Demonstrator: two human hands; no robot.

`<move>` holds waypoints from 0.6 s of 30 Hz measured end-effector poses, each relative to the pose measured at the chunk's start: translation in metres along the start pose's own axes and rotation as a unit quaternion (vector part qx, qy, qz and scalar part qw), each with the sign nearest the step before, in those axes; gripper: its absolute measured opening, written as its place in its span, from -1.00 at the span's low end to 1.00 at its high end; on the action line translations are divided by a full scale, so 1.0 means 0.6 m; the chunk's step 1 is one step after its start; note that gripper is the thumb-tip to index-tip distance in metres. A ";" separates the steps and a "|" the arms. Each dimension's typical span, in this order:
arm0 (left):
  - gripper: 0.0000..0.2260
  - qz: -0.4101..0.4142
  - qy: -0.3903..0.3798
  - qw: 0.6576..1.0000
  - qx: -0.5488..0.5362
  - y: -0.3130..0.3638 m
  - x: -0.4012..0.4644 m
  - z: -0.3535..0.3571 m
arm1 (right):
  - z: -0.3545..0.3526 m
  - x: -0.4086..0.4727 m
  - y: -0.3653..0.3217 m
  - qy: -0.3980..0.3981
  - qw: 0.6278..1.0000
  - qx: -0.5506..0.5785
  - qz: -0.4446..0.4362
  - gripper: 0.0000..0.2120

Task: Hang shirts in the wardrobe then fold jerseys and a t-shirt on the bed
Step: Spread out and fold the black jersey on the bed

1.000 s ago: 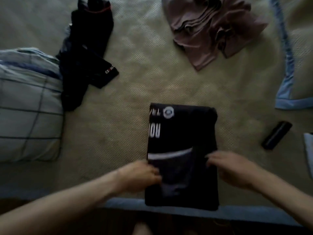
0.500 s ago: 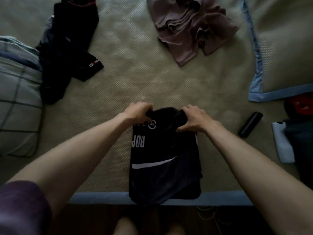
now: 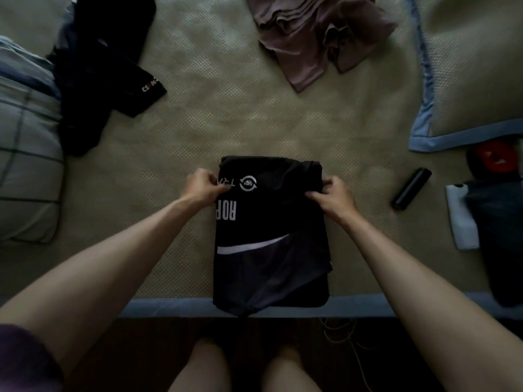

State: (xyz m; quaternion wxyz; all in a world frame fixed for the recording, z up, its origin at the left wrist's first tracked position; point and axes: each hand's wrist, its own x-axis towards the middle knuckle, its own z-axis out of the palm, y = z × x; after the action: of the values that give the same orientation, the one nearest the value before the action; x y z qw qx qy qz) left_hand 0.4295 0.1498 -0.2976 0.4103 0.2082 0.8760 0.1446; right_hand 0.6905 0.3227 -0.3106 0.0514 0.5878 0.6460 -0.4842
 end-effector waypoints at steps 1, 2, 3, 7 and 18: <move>-0.77 0.017 0.027 0.999 0.015 -0.003 -0.001 -0.003 | 0.000 0.004 0.002 0.011 1.000 0.017 0.000 -0.60; -0.78 0.038 0.049 0.997 0.034 -0.004 0.000 -0.007 | -0.001 0.006 -0.002 0.016 1.000 0.025 -0.008 -0.61; -0.79 0.059 0.065 0.995 0.052 -0.004 0.002 -0.010 | -0.002 0.010 -0.003 0.019 0.999 0.025 -0.012 -0.63; -0.79 0.111 0.078 0.989 0.062 0.003 0.013 -0.021 | -0.003 0.018 -0.013 0.030 0.999 0.010 -0.012 -0.65; -0.75 0.194 -0.099 0.962 0.167 0.087 0.087 -0.040 | -0.011 0.079 -0.126 -0.113 0.904 -0.365 -0.193 -0.63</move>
State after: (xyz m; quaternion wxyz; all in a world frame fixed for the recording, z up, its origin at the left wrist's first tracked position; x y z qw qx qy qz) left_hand 0.3937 0.2187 -0.2949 0.4184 0.4533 0.7853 0.0521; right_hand 0.6183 0.3728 -0.2943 0.2408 0.3331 0.8681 -0.2784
